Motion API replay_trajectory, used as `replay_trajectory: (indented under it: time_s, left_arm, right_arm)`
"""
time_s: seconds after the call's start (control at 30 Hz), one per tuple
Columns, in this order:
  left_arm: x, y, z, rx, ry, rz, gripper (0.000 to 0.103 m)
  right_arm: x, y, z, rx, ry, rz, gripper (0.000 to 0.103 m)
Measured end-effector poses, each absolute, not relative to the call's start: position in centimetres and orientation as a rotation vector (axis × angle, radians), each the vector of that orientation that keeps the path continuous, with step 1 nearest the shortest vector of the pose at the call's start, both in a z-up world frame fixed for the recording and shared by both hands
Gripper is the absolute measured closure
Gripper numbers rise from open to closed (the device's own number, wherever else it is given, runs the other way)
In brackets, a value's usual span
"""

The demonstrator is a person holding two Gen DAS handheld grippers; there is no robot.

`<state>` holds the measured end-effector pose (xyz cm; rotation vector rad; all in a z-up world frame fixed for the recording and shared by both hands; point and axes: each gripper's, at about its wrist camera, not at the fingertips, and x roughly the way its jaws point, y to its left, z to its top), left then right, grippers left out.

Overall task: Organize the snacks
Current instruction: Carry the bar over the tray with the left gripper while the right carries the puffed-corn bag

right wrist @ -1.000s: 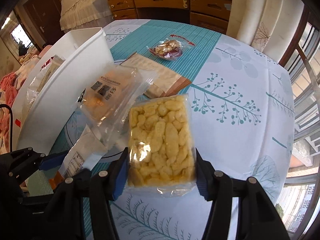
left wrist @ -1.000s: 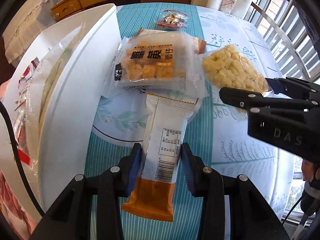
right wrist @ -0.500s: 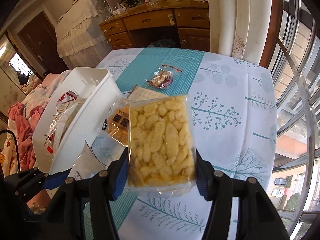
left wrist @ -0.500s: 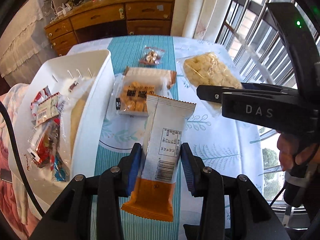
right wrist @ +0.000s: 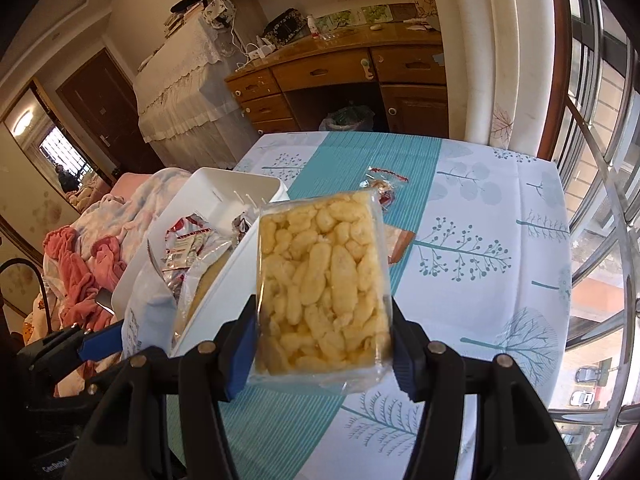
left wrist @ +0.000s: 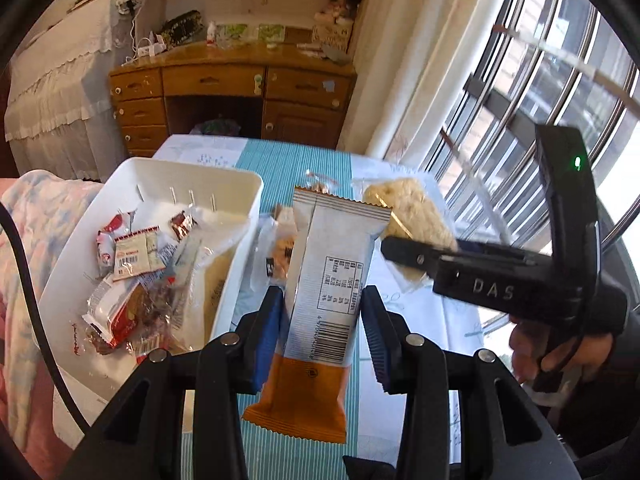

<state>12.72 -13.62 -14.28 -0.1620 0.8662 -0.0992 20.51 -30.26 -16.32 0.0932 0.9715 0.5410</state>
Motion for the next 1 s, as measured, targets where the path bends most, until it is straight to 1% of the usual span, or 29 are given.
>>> replay_trajectory:
  time_s: [0.23,0.47,0.77,1.0]
  left_arm:
    - [11.4,-9.6,-11.7,-0.221,0.801,-0.124,0.064]
    - [11.1,-5.1,-10.3,-0.214,0.784,-0.143,0.065]
    - [12.4,1.5,-9.8,-0.189,0.796,-0.146,0.065]
    - [14.7,6.3,-10.4,-0.157,0.833,-0.163,0.065]
  right_arm:
    - [19.4,-27.6,-15.1,0.137,0.945,0.549,0.045]
    - [18.8,-24.1,-14.8,0.192,0.941,0.547,0.045]
    - [18.9,-17.7,-15.4,0.238,0.952,0.548,0.045]
    - [19.8,-12.9,-16.4,0.259,0.959,0.531,0.045]
